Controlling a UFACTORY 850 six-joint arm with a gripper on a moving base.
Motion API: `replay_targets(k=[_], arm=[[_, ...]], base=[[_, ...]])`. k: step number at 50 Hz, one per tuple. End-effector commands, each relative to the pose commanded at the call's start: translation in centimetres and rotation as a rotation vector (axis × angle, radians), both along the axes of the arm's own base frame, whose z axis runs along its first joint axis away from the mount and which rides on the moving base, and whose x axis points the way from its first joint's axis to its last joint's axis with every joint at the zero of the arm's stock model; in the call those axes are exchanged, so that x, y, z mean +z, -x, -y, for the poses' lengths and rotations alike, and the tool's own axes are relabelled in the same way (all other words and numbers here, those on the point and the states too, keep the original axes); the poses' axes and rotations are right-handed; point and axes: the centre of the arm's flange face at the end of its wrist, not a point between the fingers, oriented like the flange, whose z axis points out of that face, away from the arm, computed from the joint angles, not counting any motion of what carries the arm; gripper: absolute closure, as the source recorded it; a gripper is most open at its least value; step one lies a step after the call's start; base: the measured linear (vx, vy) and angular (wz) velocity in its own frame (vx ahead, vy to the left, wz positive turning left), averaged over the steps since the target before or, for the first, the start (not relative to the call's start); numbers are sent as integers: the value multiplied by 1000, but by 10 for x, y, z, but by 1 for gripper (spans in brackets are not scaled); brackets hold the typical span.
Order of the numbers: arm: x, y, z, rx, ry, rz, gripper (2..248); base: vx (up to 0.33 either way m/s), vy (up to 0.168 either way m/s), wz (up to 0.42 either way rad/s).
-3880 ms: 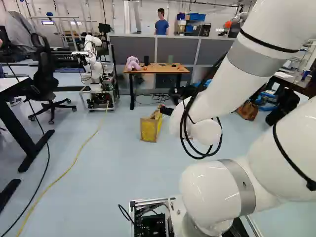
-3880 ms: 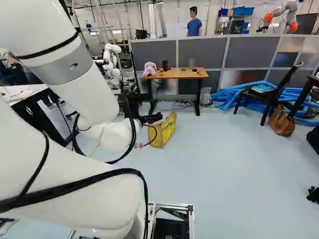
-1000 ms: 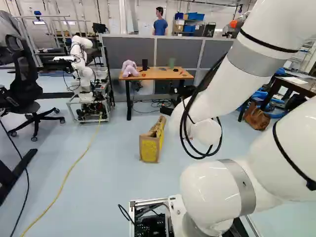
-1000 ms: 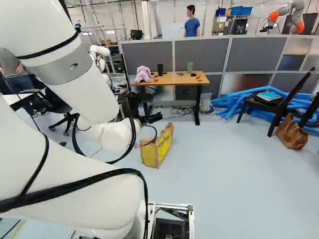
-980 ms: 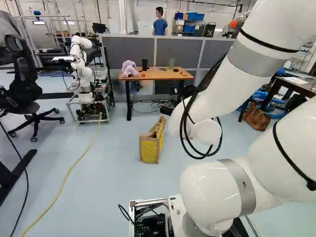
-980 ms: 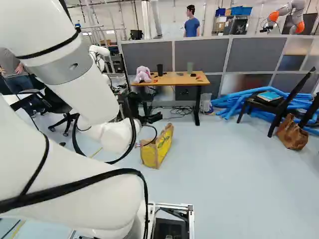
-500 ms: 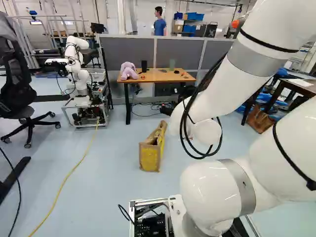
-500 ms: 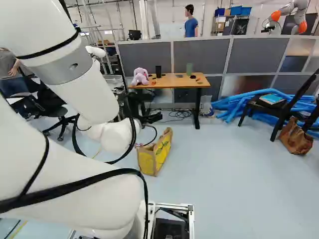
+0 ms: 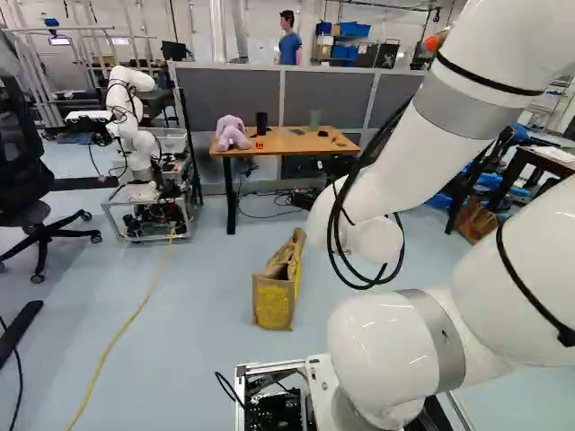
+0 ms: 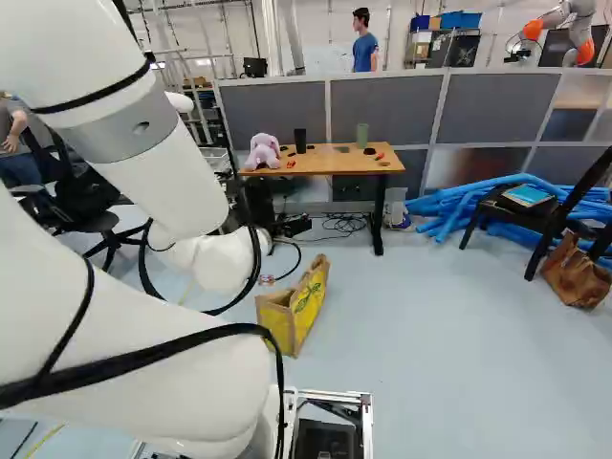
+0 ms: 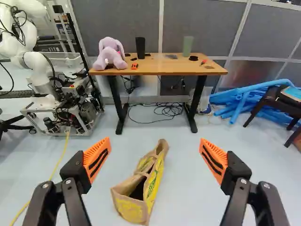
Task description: Pick up the bag on the ground and place it on the table
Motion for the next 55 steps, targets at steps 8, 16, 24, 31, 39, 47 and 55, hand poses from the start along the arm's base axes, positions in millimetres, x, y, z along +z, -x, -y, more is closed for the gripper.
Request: replay_targets(k=[8, 16, 24, 31, 39, 47, 55], arm=[[0, 0, 0, 0, 0, 0, 3], [0, 0, 0, 0, 0, 0, 3], [0, 0, 0, 0, 0, 0, 3], [1, -5, 0, 1, 0, -2, 3], [2, -13, -1, 4, 0, -6, 3], [3, -24, -2, 8, 0, -10, 3], [4, -40, -5, 15, 0, -27, 3]], base=[[190, 1, -18], [190, 1, -18], [188, 0, -20], [187, 2, -19], [58, 3, -9], [0, 0, 0], [0, 0, 0]])
